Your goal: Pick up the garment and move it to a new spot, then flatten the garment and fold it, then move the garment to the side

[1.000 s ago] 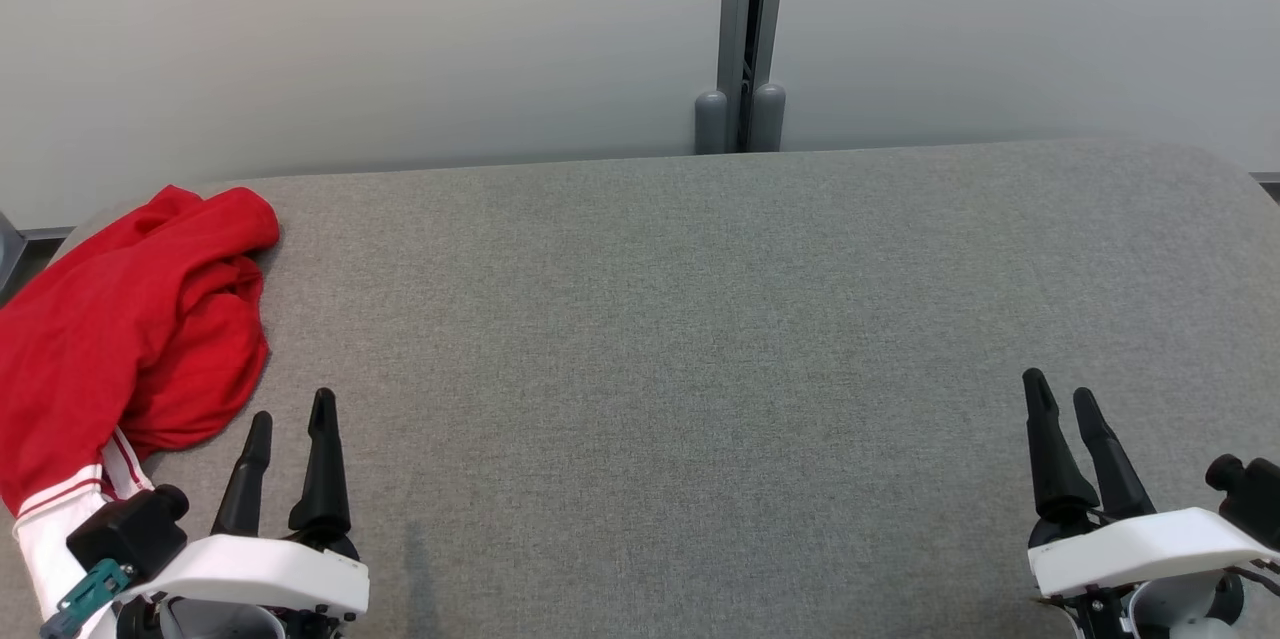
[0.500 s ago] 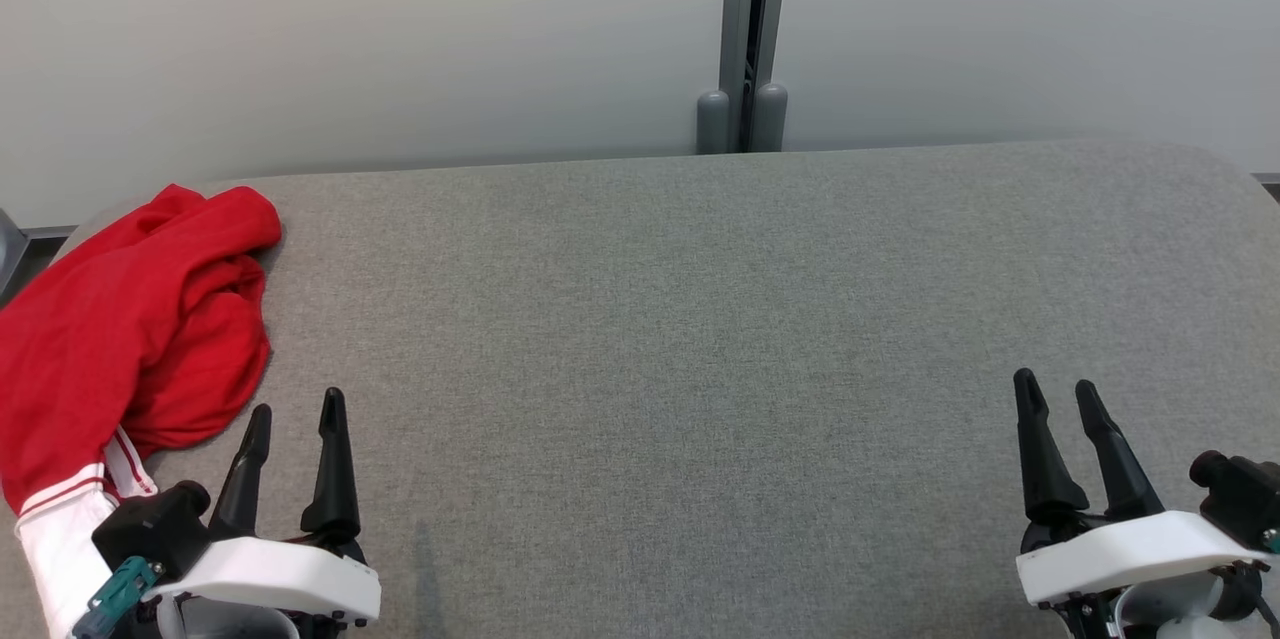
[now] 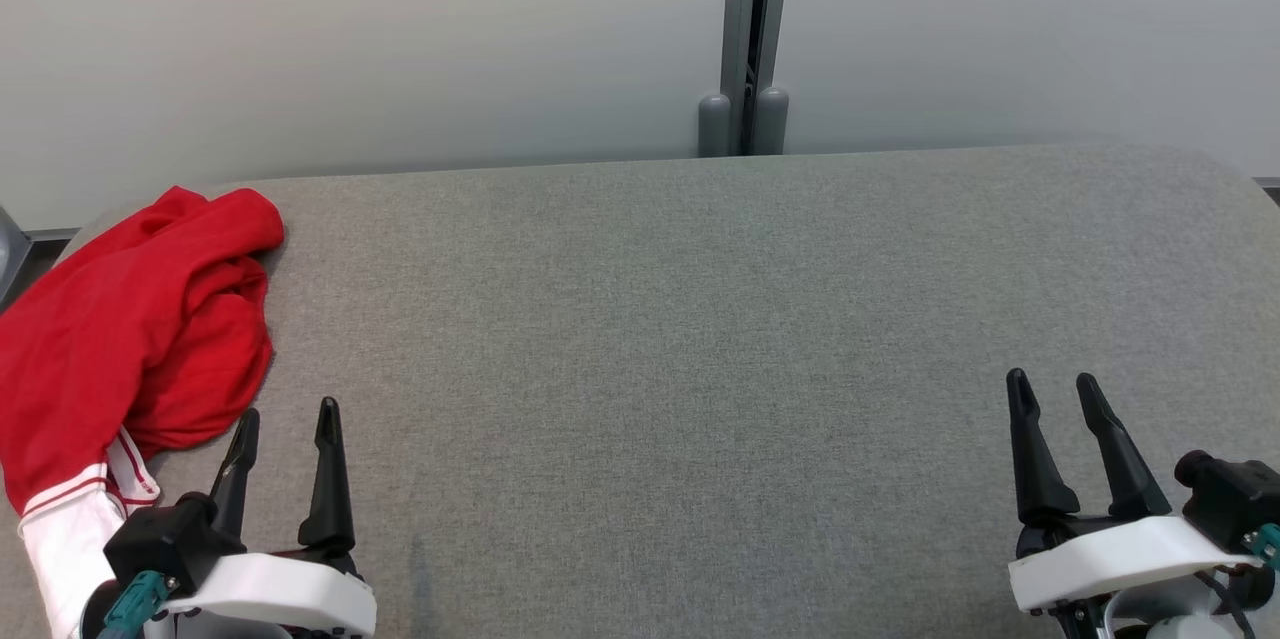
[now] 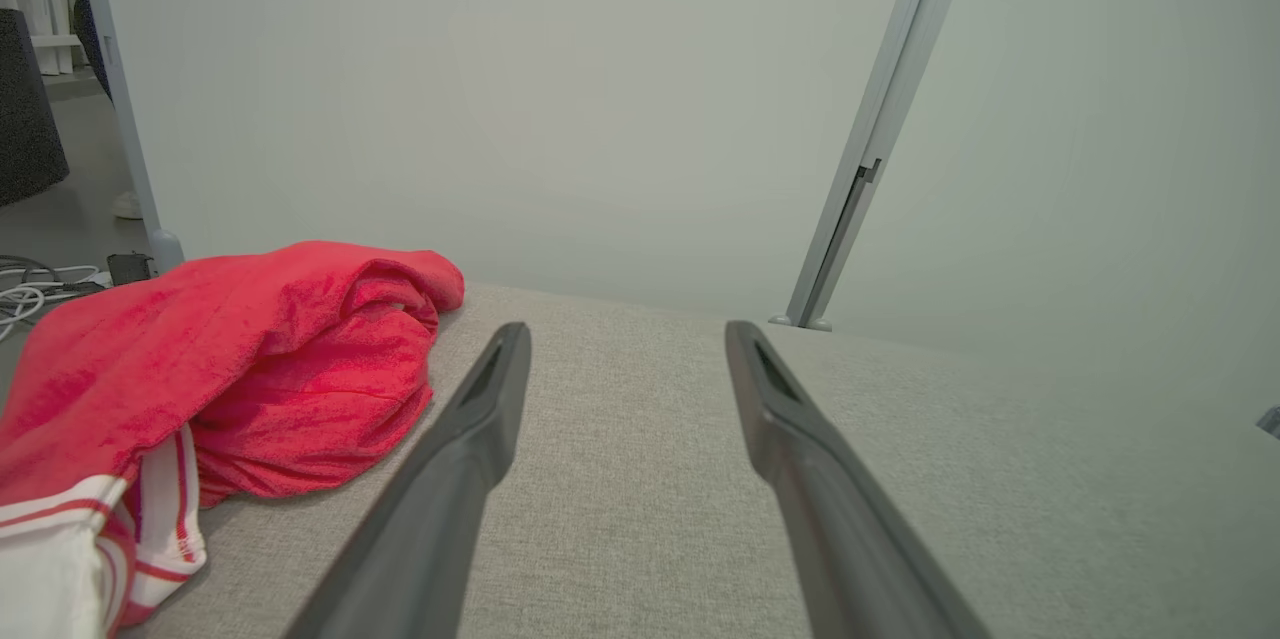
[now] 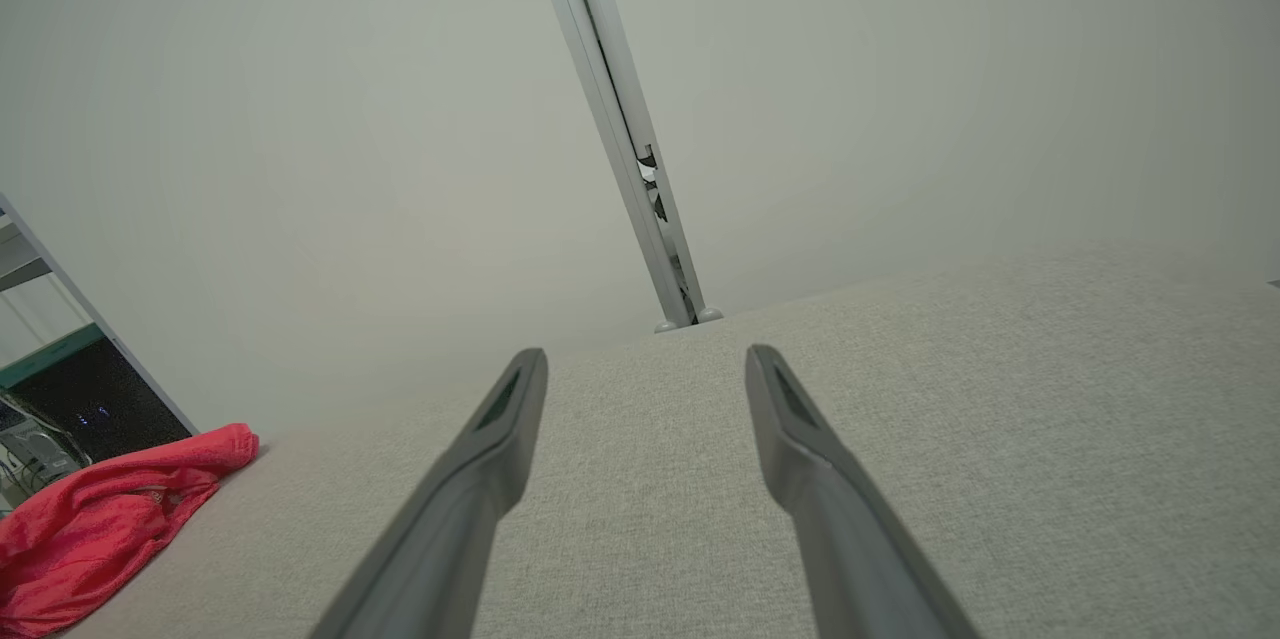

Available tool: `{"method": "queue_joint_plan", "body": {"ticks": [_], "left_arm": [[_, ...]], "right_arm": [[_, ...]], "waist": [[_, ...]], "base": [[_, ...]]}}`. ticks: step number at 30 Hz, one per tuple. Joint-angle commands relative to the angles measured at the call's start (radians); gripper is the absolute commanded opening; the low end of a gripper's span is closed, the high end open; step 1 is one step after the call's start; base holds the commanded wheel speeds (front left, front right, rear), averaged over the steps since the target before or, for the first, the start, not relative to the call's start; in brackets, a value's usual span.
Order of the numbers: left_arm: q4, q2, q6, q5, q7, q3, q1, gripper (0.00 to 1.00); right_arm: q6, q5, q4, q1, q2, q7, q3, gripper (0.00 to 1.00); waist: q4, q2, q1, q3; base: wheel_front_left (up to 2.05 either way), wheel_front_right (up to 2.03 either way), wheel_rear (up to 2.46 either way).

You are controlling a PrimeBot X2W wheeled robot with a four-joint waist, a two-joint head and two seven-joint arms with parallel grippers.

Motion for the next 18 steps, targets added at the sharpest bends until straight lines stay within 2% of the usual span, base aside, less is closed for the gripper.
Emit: {"method": "queue_joint_plan", "body": {"ticks": [1, 18], "left_arm": [[-0.004, 0.007, 0.009, 0.025, -0.01, 0.003, 0.002, 1.0], [-0.002, 0.016, 0.004, 0.125, -0.047, 0.009, 0.035, 1.0]], "right_arm": [[0.002, -0.028, -0.007, 0.0, -0.009, -0.012, 0.002, 1.0], [0.002, -0.154, 0.001, 0.016, -0.01, -0.048, 0.002, 1.0]], "waist": [[0.0, 0.0, 0.0001, -0.001], [0.0, 0.0, 0.0001, -0.017]], "base": [[0.0, 0.0, 0.0], [0.0, 0.0, 0.0]]}}
